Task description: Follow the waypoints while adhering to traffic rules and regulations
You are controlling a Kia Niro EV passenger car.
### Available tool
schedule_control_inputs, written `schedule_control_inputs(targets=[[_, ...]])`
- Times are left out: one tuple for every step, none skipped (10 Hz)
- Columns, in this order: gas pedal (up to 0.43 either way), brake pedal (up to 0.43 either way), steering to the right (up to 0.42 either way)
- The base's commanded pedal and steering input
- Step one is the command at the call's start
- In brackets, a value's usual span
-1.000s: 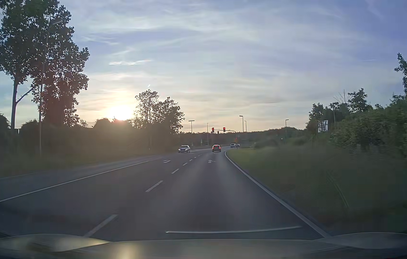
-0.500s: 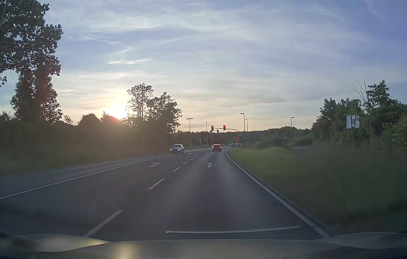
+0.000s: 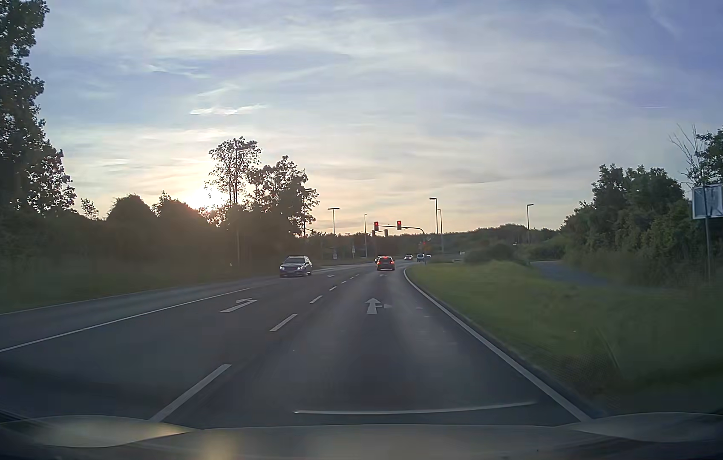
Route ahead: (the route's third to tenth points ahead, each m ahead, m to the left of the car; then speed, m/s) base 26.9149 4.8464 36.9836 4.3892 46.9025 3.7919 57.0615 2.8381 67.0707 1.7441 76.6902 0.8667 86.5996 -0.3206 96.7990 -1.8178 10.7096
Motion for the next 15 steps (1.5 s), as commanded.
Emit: schedule_control_inputs(targets=[[0.0, 0.171, 0.002], [0.0, 0.171, 0.002], [0.0, 0.177, 0.002], [0.0, 0.183, 0.002], [0.0, 0.189, 0.002], [0.0, 0.189, 0.002], [0.0, 0.189, 0.002], [0.0, 0.189, 0.002], [0.0, 0.189, 0.002], [0.0, 0.189, 0.002], [0.0, 0.195, 0.003], [0.0, 0.195, 0.003], [0.0, 0.195, 0.003], [0.0, 0.195, 0.003], [0.0, 0.195, 0.004]])
